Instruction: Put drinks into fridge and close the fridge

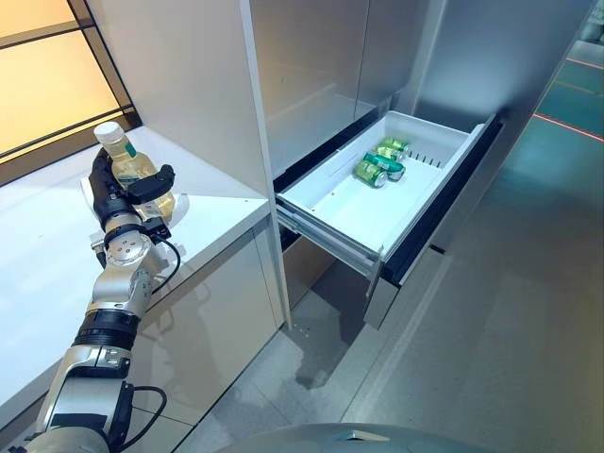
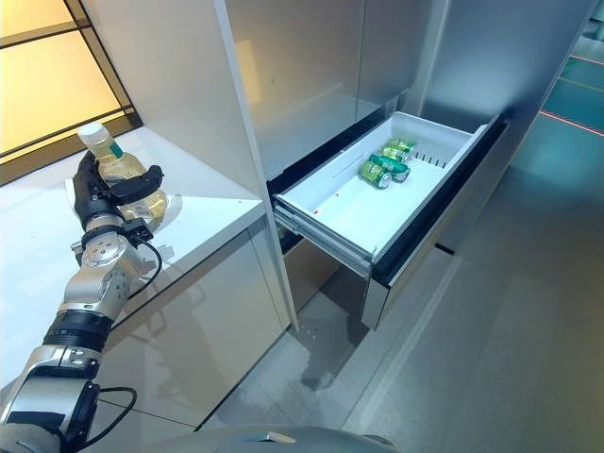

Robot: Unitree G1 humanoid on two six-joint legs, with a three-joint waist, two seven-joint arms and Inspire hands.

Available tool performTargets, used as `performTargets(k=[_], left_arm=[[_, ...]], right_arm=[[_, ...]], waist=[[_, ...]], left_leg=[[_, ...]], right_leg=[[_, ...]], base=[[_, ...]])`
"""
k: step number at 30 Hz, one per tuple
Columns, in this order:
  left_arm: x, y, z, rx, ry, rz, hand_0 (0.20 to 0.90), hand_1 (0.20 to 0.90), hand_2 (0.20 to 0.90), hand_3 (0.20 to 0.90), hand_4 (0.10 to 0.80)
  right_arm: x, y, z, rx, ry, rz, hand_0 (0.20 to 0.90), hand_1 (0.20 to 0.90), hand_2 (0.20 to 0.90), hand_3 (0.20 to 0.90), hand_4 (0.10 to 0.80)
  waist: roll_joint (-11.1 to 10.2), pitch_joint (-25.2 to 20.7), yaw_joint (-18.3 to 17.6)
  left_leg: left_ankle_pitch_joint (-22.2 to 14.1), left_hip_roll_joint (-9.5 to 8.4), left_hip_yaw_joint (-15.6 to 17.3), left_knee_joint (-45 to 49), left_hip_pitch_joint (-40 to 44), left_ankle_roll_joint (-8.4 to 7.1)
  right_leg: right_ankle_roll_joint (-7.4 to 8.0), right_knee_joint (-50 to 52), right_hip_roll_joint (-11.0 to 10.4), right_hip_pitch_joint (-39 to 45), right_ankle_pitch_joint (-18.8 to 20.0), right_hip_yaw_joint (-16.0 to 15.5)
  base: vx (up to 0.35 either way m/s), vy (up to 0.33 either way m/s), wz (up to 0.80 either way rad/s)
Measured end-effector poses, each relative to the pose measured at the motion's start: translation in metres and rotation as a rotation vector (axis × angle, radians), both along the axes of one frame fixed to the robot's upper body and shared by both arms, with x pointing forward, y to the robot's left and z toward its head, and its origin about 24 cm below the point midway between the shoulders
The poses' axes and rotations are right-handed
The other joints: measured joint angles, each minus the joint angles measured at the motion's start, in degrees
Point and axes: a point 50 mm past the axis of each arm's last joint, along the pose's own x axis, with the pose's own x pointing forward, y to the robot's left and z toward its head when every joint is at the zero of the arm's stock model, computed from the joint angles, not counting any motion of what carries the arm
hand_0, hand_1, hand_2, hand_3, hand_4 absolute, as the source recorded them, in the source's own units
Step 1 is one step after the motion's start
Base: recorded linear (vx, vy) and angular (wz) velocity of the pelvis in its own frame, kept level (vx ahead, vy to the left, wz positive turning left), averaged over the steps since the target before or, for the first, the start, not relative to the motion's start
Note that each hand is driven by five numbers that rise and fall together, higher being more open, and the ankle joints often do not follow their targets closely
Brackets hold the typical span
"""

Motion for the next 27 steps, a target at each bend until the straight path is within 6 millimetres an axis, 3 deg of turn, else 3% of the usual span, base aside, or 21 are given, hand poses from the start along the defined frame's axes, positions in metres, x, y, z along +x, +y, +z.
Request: performTargets(k=[17,27], left_arm=[[-0.001,-0.004,-0.006,-0.066,-0.057,0.040,0.300,0.300,0.300,0.200,0.100],[0.000,-0.007,-0.005,-0.074,-0.077,0.010,0.300,0.300,0.300,0.200,0.100]], right_arm=[[0.000,0.001,0.000,0.012,0.002,0.005,0.900,0.900,0.900,0.900,0.800],[0.011,0.005,0.001,0.004,-0.030,0.180,0.900,0.900,0.900,0.900,0.800]], waist=[[-0.4,-0.2,-0.4],[-0.4,-0.3,-0.2]], left_leg=[[-0.1,-0.01,0.3,0.0,0.0,0.05],[-0.1,-0.02,0.3,0.0,-0.5,0.05]], right_leg=[[0.00,0.0,0.0,-0.1,0.0,0.3],[0.00,0.0,0.0,-0.6,0.0,0.3]], base=[[0.000,0.000,0.00],[-0.020,-0.004,0.00]])
